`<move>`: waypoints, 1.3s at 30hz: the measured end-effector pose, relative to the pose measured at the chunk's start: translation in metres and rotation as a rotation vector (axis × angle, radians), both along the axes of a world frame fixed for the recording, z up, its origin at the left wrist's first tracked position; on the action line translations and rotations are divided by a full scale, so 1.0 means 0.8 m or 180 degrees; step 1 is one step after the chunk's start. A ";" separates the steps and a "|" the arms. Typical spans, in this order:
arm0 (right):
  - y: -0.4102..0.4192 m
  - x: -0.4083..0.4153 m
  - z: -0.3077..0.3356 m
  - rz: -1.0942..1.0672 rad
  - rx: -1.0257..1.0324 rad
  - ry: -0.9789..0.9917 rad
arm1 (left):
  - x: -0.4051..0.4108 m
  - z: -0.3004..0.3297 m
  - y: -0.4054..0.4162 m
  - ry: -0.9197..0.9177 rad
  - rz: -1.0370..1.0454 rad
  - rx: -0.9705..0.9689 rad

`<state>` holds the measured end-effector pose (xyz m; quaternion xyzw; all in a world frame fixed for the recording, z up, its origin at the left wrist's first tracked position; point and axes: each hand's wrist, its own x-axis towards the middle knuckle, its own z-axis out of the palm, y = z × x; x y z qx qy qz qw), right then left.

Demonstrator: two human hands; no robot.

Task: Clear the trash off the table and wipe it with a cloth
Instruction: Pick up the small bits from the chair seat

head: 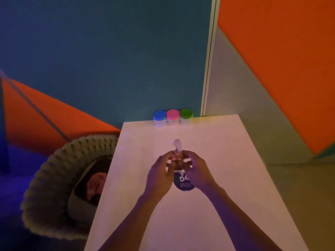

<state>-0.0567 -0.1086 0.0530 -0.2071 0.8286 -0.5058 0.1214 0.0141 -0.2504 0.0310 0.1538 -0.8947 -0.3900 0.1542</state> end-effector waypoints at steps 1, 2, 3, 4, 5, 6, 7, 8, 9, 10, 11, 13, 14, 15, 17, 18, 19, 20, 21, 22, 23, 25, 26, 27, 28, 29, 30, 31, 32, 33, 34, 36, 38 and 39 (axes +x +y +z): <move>0.003 -0.013 0.000 -0.0083 -0.0018 0.0024 | -0.017 0.000 0.002 -0.0003 -0.0036 -0.0056; 0.004 -0.025 0.001 -0.0152 -0.0054 0.0045 | -0.033 0.003 0.004 -0.0045 -0.0054 -0.0146; 0.005 -0.036 0.002 -0.0219 -0.0070 0.0071 | -0.048 0.006 0.006 -0.0028 -0.0095 -0.0208; 0.004 -0.051 0.003 -0.0288 -0.0086 0.0094 | -0.067 0.007 0.005 -0.0019 -0.0150 -0.0231; 0.004 -0.060 0.004 -0.0349 -0.0077 0.0114 | -0.079 0.009 0.006 -0.0004 -0.0182 -0.0234; 0.003 -0.075 0.002 -0.0444 -0.0063 0.0146 | -0.099 0.009 0.005 0.0028 -0.0238 -0.0253; 0.002 -0.089 0.000 -0.0530 -0.0045 0.0162 | -0.116 0.009 0.004 0.0049 -0.0304 -0.0249; 0.001 -0.103 -0.001 -0.0619 -0.0034 0.0166 | -0.136 0.008 0.003 0.0068 -0.0366 -0.0260; 0.001 -0.126 -0.004 -0.0724 -0.0033 0.0167 | -0.163 0.005 0.005 0.0100 -0.0429 -0.0265; 0.002 -0.142 -0.006 -0.0813 -0.0048 0.0156 | -0.181 0.004 0.008 0.0131 -0.0451 -0.0254; 0.004 -0.157 -0.007 -0.0898 -0.0069 0.0146 | -0.197 0.005 0.012 0.0174 -0.0458 -0.0226; 0.007 -0.181 -0.007 -0.1016 -0.0105 0.0108 | -0.223 0.001 0.021 0.0169 -0.0482 -0.0187; 0.007 -0.200 -0.014 -0.1061 -0.0129 0.0070 | -0.243 -0.007 0.022 0.0152 -0.0484 -0.0184; 0.007 -0.219 -0.023 -0.1110 -0.0150 0.0017 | -0.264 -0.015 0.023 0.0106 -0.0481 -0.0165; 0.006 -0.247 -0.035 -0.1148 -0.0160 -0.0044 | -0.294 -0.020 0.023 0.0045 -0.0443 -0.0108; 0.008 -0.266 -0.043 -0.1149 -0.0140 -0.0059 | -0.313 -0.025 0.025 0.0002 -0.0415 -0.0087; 0.010 -0.283 -0.050 -0.1147 -0.0118 -0.0044 | -0.330 -0.030 0.027 -0.0027 -0.0404 -0.0108; 0.011 -0.298 -0.055 -0.1136 -0.0077 -0.0031 | -0.344 -0.034 0.030 -0.0047 -0.0380 -0.0133; 0.013 -0.312 -0.059 -0.1108 -0.0044 -0.0042 | -0.356 -0.039 0.033 -0.0076 -0.0335 -0.0140; 0.014 -0.326 -0.063 -0.1065 -0.0022 -0.0044 | -0.370 -0.045 0.035 -0.0102 -0.0304 -0.0139; 0.014 -0.341 -0.067 -0.1026 -0.0008 -0.0041 | -0.383 -0.049 0.037 -0.0141 -0.0280 -0.0142; 0.012 -0.375 -0.080 -0.0958 0.0002 -0.0028 | -0.414 -0.057 0.038 -0.0189 -0.0228 -0.0163; 0.009 -0.388 -0.084 -0.0934 0.0003 -0.0014 | -0.425 -0.059 0.036 -0.0208 -0.0210 -0.0174; 0.005 -0.402 -0.090 -0.0935 -0.0012 -0.0021 | -0.438 -0.062 0.034 -0.0227 -0.0184 -0.0198; 0.003 -0.417 -0.098 -0.0957 -0.0026 -0.0053 | -0.451 -0.067 0.033 -0.0259 -0.0157 -0.0214; 0.000 -0.428 -0.103 -0.0964 -0.0033 -0.0059 | -0.462 -0.070 0.033 -0.0297 -0.0133 -0.0220; -0.002 -0.439 -0.109 -0.0947 -0.0020 -0.0043 | -0.472 -0.075 0.032 -0.0349 -0.0119 -0.0225; -0.003 -0.450 -0.116 -0.0919 0.0016 -0.0015 | -0.482 -0.081 0.033 -0.0415 -0.0102 -0.0232; -0.005 -0.460 -0.122 -0.0888 0.0064 0.0031 | -0.490 -0.087 0.033 -0.0467 -0.0087 -0.0233; -0.006 -0.469 -0.127 -0.0862 0.0120 0.0070 | -0.497 -0.092 0.033 -0.0502 -0.0077 -0.0253; -0.008 -0.477 -0.132 -0.0839 0.0176 0.0095 | -0.502 -0.098 0.033 -0.0527 -0.0065 -0.0286; -0.012 -0.492 -0.143 -0.0807 0.0284 0.0080 | -0.512 -0.110 0.033 -0.0591 -0.0018 -0.0346; -0.017 -0.502 -0.152 -0.0793 0.0386 0.0044 | -0.520 -0.120 0.033 -0.0618 0.0046 -0.0369; -0.019 -0.506 -0.156 -0.0778 0.0439 0.0033 | -0.522 -0.125 0.034 -0.0617 0.0063 -0.0368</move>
